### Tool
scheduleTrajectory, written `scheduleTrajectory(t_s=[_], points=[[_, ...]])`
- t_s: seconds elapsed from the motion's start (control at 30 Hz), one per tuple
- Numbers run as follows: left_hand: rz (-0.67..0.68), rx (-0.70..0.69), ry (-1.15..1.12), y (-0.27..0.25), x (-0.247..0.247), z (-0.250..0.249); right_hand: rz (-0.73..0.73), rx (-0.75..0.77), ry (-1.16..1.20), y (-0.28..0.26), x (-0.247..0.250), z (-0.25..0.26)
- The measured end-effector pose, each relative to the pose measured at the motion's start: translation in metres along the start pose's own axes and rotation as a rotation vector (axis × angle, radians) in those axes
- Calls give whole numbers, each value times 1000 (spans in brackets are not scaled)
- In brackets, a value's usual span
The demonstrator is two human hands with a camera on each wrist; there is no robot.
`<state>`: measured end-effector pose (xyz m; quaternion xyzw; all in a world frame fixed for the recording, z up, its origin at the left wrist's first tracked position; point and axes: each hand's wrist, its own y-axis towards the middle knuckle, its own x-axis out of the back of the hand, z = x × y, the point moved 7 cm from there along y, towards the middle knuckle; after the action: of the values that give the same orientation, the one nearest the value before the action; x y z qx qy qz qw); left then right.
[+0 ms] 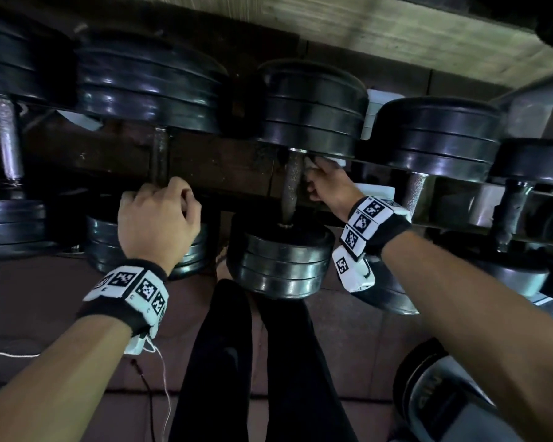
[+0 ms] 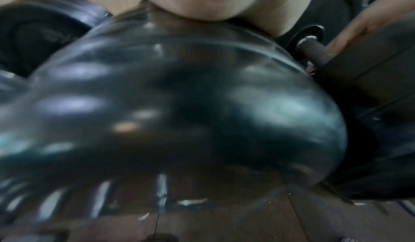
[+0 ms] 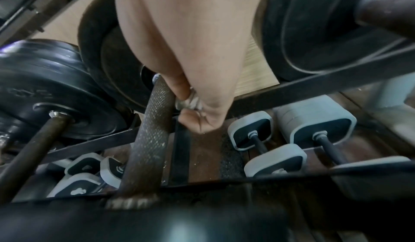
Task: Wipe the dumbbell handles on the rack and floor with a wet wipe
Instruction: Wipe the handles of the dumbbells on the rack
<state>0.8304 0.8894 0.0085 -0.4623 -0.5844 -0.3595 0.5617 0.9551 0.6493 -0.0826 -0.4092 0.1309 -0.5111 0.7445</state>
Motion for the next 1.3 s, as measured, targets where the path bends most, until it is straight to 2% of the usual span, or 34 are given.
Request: scheduleTrajectory(t_s=[0.2,0.37,0.67,0.9,1.03,1.13,1.2,1.3], points=[[45,22,16,-1,-5,4,-101,105,-39,14,5,3],[50,29,17,0,-6,5,-30,172,-122,7,5,1],[76,47,45,0,-8,5,-44,232,-242,-2,2,1],[72,53,42,0,-10,6,-12,230,-335,16,-3,9],[71,43,40,0,-9,6,5,196,-288,-2,1,-4],[71,43,31,0,-9,5,11,223,-378,12,-1,-1],[70,44,37,0,-10,5,11,189,-438,21,-2,0],[79,39,42,0,-11,5,37,209,-362,6,0,-5]])
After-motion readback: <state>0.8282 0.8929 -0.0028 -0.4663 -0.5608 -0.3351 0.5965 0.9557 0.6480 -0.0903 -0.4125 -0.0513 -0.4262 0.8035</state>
